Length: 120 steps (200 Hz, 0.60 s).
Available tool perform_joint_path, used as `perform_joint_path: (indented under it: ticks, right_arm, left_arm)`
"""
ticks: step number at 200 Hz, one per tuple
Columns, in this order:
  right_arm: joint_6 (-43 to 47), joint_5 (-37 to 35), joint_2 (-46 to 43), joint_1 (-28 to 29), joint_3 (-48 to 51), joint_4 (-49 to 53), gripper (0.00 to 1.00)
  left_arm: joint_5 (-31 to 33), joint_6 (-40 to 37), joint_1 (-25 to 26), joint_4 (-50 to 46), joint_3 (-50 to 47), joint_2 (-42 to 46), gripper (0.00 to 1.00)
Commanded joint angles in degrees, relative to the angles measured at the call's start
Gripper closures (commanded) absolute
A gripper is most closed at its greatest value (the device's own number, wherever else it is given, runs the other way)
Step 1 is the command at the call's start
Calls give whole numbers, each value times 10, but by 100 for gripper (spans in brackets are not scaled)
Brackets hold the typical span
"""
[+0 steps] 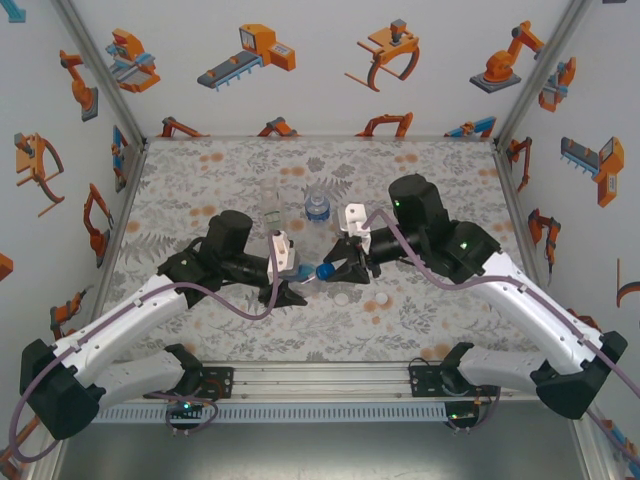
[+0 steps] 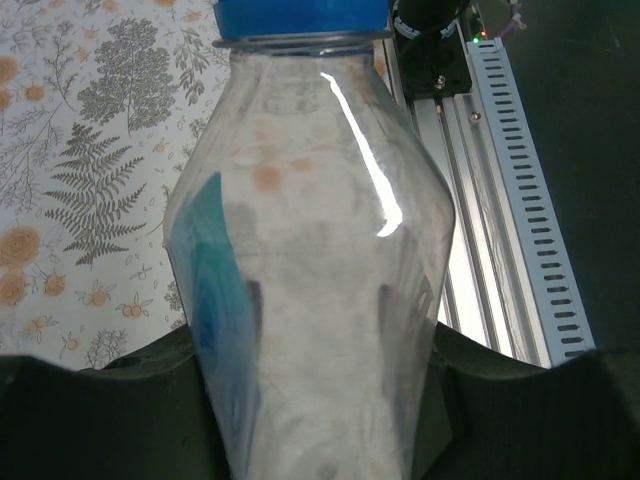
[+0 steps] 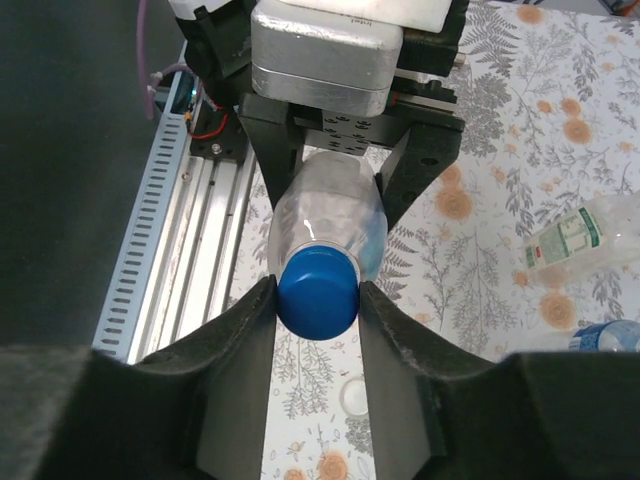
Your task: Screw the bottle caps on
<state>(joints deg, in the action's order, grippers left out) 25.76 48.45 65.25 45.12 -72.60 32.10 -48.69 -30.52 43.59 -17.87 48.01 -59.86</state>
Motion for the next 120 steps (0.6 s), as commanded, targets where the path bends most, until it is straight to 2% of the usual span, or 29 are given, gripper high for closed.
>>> perform_joint_path:
  ticks: [1, 28, 42, 51, 73, 95, 108, 120]
  right_arm:
    - [-15, 7, 0, 2, 8, -20, 70]
    - [-113, -28, -7, 2, 20, -51, 83]
    - [-234, -61, -14, 3, 33, -96, 89]
    - [-332, -99, -21, 3, 51, -138, 100]
    - [-573, -221, -31, 3, 83, -179, 100]
    - [-785, -327, -29, 2, 87, -139, 100]
    - [-884, -363, -21, 0, 79, -96, 100]
    - [-939, -369, -11, 0, 76, -86, 100]
  left_arm:
    - [-19, -12, 3, -6, 16, 5, 100]
    - [-6, -2, 2, 18, 9, 13, 100]
    - [11, 7, 3, 45, -4, 20, 100]
    - [22, 11, 3, 60, -10, 22, 100]
    - [52, 15, 2, 79, -13, 15, 100]
    - [66, 19, 2, 93, -9, 2, 100]
    - [68, 21, 2, 101, -7, -3, 100]
    - [71, 22, 2, 107, -6, -6, 100]
